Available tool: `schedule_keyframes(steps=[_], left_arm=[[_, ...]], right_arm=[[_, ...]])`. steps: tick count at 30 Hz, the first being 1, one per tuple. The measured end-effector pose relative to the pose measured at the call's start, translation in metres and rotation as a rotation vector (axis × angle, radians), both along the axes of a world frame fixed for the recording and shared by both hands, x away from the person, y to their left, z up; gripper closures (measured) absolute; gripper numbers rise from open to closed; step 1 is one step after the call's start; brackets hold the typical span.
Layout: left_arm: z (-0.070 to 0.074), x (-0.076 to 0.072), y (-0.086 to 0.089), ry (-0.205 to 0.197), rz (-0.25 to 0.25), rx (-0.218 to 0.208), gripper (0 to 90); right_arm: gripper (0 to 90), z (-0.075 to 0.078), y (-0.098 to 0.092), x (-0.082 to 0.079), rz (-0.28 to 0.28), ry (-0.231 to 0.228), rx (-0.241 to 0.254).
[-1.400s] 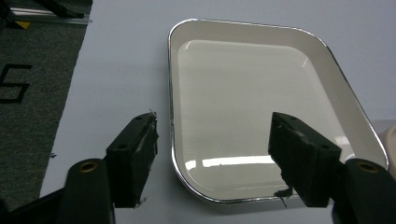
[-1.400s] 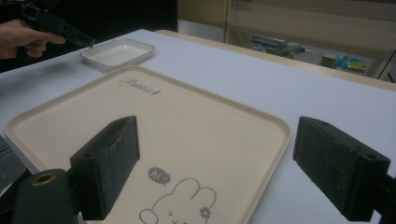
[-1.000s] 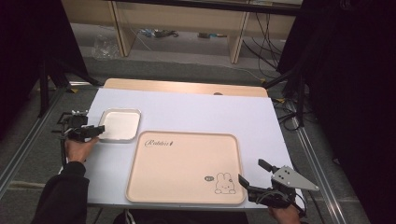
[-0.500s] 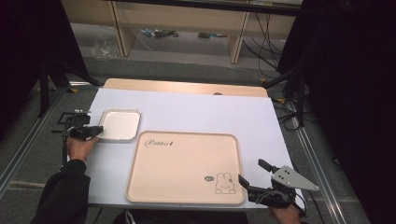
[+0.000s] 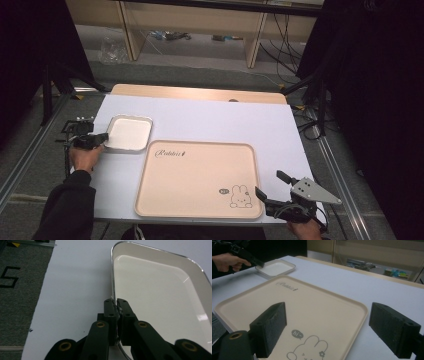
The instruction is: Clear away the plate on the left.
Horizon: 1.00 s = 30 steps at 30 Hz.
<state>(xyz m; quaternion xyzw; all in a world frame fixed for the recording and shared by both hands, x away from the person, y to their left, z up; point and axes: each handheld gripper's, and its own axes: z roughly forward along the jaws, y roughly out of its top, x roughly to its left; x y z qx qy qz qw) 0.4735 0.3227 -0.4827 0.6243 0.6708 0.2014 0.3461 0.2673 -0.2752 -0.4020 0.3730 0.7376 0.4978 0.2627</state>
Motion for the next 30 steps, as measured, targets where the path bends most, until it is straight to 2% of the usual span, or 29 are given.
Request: schedule_keyframes(steps=[2,7,9,10,11,14,15,20,24,30], left_arm=[[0.002,-0.001,0.000,-0.019,0.006,-0.016,87.6],[0.006,-0.003,-0.002,-0.057,-0.012,0.016,87.9],[0.007,-0.003,-0.006,-0.075,0.019,-0.011,88.0],[0.008,-0.003,-0.004,-0.086,-0.008,-0.002,88.1],[0.009,-0.004,-0.005,-0.091,-0.007,-0.012,88.1],[0.012,-0.005,-0.007,-0.107,-0.002,0.000,88.2],[0.013,-0.005,-0.007,-0.108,-0.013,0.013,88.2],[0.016,-0.006,-0.008,-0.117,-0.006,0.028,88.2],[0.017,-0.007,-0.006,-0.126,0.019,0.008,88.2],[0.019,-0.009,-0.002,-0.140,0.027,-0.018,88.2]], right_arm=[[15.2,-0.001,0.001,0.000,-0.002,-0.006,0.014],[15.3,-0.001,0.001,0.000,0.001,-0.004,0.011],[15.3,-0.001,0.001,0.000,-0.001,-0.007,0.013],[15.3,-0.001,0.001,0.000,-0.002,-0.006,0.014],[15.2,-0.001,0.001,0.000,-0.002,-0.007,0.014],[15.3,0.000,0.001,0.000,0.003,0.001,0.011],[15.3,0.000,0.001,-0.001,0.005,0.003,0.011],[15.2,0.000,0.001,-0.001,0.004,0.012,0.014],[15.3,0.000,0.001,-0.001,0.005,0.012,0.014],[15.2,0.000,0.001,-0.001,0.005,0.013,0.014]])
